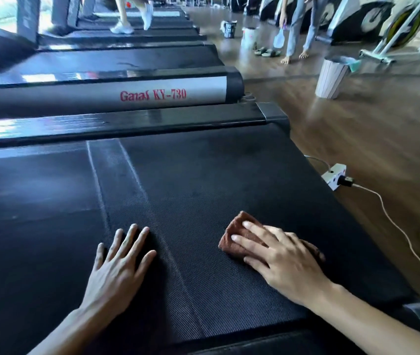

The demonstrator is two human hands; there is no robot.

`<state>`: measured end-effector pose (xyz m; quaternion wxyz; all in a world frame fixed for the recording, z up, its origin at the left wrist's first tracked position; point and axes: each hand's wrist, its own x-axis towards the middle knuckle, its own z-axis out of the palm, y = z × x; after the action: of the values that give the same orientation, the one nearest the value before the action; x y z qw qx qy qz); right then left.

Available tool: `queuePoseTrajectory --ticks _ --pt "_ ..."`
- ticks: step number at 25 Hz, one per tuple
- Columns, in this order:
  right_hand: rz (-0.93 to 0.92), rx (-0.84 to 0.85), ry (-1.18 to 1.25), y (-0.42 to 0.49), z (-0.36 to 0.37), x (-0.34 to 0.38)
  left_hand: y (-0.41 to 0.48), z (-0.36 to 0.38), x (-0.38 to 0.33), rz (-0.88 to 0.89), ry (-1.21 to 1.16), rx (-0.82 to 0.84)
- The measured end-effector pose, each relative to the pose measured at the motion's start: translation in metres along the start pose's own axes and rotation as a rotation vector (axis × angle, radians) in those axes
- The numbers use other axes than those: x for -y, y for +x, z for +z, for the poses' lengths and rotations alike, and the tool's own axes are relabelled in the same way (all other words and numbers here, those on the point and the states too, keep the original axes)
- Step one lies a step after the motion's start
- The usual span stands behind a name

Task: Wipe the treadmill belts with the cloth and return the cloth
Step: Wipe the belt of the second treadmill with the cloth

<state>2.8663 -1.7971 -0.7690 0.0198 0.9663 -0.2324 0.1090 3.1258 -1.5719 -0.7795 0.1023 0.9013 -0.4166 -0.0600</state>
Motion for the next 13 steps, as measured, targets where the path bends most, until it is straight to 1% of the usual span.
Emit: queuePoseTrajectory --ticks 2,3,4,6,7,8,10,11,12,13 --pt "0.259 -0.033 0.020 0.010 0.000 0.006 -0.011 -0.001 0.000 -0.015 0.016 0.009" --pt "0.319 -0.032 0.023 0.009 0.000 0.020 -0.016 -0.001 0.001 -0.018 0.022 0.004" --pt "0.299 -0.023 0.009 0.005 0.003 0.036 -0.018 -0.002 0.002 -0.021 0.019 -0.009" --pt "0.102 -0.017 0.006 -0.008 0.003 0.061 -0.021 0.000 0.005 -0.022 0.018 -0.030" --pt "0.039 0.018 0.018 -0.010 -0.003 0.065 -0.022 0.001 0.005 -0.014 0.021 -0.037" --pt "0.038 0.064 0.041 -0.003 -0.008 0.061 -0.022 0.003 0.005 -0.011 0.023 -0.046" --pt "0.185 0.121 0.083 0.015 -0.008 0.054 -0.021 0.005 0.004 -0.008 0.014 -0.078" --pt "0.244 0.117 0.077 0.019 -0.005 0.061 -0.021 0.007 0.004 -0.008 0.017 -0.091" --pt "0.253 0.075 0.066 0.016 -0.002 0.071 -0.021 0.008 0.004 -0.008 0.022 -0.100" --pt "0.209 0.044 0.053 0.009 0.001 0.083 -0.022 0.009 0.005 -0.011 0.022 -0.110"
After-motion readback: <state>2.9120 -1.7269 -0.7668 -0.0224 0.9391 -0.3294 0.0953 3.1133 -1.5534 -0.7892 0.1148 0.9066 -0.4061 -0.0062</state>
